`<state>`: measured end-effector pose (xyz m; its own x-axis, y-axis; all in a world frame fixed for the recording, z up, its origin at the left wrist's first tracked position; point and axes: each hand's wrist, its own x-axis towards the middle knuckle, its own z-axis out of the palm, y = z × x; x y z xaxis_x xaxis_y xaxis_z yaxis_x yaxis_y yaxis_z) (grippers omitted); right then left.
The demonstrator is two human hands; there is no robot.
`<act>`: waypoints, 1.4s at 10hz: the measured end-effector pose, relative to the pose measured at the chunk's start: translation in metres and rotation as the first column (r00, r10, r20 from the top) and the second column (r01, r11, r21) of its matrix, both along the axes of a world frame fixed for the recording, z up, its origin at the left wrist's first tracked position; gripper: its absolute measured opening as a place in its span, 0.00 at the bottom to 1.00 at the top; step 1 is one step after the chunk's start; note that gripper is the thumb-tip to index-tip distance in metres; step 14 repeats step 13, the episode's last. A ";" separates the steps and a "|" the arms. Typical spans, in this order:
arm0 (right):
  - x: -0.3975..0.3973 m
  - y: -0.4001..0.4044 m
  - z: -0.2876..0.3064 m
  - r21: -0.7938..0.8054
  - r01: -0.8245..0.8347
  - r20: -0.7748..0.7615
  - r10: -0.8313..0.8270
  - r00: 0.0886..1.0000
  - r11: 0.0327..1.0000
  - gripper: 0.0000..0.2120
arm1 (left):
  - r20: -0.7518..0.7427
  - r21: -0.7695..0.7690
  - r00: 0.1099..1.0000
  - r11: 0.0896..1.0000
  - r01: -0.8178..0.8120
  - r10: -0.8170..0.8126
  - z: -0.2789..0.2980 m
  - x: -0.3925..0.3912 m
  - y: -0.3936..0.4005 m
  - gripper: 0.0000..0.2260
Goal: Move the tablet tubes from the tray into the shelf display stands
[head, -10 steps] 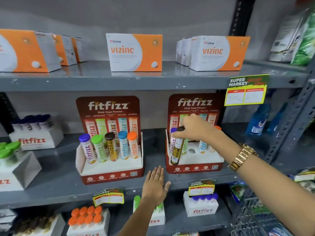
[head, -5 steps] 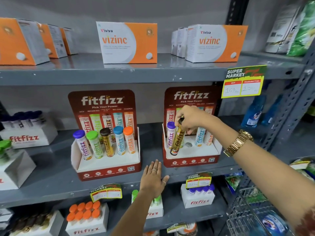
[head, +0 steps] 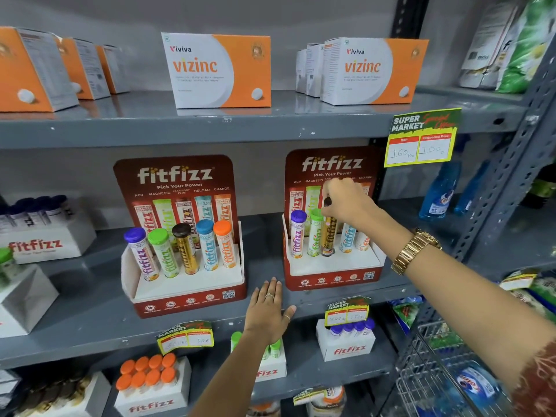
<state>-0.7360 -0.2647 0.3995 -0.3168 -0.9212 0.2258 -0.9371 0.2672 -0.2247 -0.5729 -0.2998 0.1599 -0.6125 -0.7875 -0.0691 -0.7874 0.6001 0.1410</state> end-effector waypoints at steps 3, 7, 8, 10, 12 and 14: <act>-0.014 -0.007 -0.020 -0.023 0.006 -0.038 -0.007 0.999 1.000 0.22 | -0.003 0.000 1.000 1.000 -0.008 0.008 -0.001 -0.001 0.000 0.30; -0.017 -0.018 -0.029 0.074 0.010 -0.049 -0.007 0.999 0.997 0.24 | -0.005 0.004 1.000 1.000 -0.029 0.029 -0.002 -0.002 0.000 0.30; -0.019 -0.019 -0.037 0.097 0.022 -0.049 -0.017 0.999 0.995 0.20 | -0.003 0.011 1.000 1.000 -0.028 0.028 -0.002 -0.001 0.000 0.30; -0.024 -0.018 -0.044 0.092 0.070 -0.030 -0.067 0.997 0.993 0.13 | -0.003 0.012 0.999 0.999 -0.038 0.038 0.000 -0.003 -0.002 0.30; -0.004 -0.009 -0.040 0.005 0.155 -0.215 -0.150 0.965 0.988 0.20 | -0.139 0.067 0.990 0.998 -0.019 0.028 0.018 0.004 0.007 0.28; 0.008 -0.006 -0.042 -0.041 0.138 -0.271 -0.144 0.952 0.990 0.22 | -0.348 0.028 0.934 0.997 -0.073 0.078 0.028 0.011 0.010 0.22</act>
